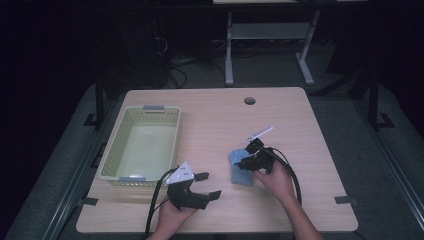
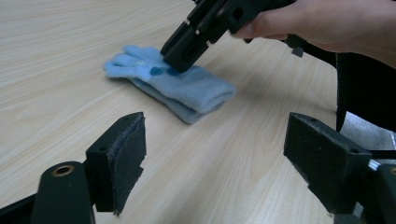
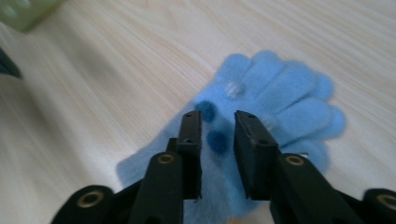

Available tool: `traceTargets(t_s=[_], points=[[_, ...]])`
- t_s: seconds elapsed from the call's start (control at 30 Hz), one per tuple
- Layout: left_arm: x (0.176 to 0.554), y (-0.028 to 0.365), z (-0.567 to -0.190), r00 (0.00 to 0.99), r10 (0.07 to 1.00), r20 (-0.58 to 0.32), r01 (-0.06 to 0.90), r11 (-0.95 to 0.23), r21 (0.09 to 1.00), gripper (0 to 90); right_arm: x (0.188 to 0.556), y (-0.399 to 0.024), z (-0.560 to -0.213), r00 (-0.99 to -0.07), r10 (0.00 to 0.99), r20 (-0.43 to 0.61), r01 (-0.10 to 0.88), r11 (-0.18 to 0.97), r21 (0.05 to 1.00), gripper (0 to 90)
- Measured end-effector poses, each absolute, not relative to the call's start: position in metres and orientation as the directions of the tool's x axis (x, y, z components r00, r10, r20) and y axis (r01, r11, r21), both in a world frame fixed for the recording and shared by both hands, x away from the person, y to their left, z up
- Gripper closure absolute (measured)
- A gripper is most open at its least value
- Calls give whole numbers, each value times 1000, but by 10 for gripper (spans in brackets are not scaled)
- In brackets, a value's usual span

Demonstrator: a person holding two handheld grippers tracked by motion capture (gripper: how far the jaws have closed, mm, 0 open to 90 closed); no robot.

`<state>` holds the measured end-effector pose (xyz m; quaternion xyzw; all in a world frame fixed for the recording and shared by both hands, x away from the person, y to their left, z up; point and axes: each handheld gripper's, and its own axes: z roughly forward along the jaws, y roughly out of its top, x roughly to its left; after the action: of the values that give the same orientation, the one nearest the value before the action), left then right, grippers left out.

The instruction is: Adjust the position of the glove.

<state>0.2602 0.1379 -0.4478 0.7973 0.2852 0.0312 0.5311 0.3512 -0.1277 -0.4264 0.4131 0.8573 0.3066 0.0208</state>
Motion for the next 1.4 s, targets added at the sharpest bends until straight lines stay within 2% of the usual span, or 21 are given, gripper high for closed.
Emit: traceTargets(t_s=[0.13,0.3,0.4,0.43,0.6,0.93,1.2,1.4], points=[[260,133,-448,837,483,-256,425,-282,860,236,341,-142,-422,-627,743,235,707,416,572,595],[264,128,-445,835,485,-261,434,-287,854,255,329,-165,-424,-578,757,303,733,319,601,495],[268,124,-444,833,480,-276,446,-286,848,355,324,-175,-428,-555,760,337,741,269,615,454],[270,121,-445,825,487,-287,459,-282,843,363,323,-178,-429,-546,762,347,746,254,616,443],[285,108,-446,779,518,-353,541,-271,796,363,320,-190,-444,-499,748,438,774,158,613,423],[323,95,-453,568,589,-574,762,-114,637,376,324,-186,-462,-472,730,495,810,136,571,416],[336,88,-470,454,559,-694,858,-66,509,437,322,-191,-467,-423,698,578,828,40,559,436],[337,80,-472,441,546,-712,868,-59,493,467,320,-193,-475,-378,694,614,856,10,516,464]])
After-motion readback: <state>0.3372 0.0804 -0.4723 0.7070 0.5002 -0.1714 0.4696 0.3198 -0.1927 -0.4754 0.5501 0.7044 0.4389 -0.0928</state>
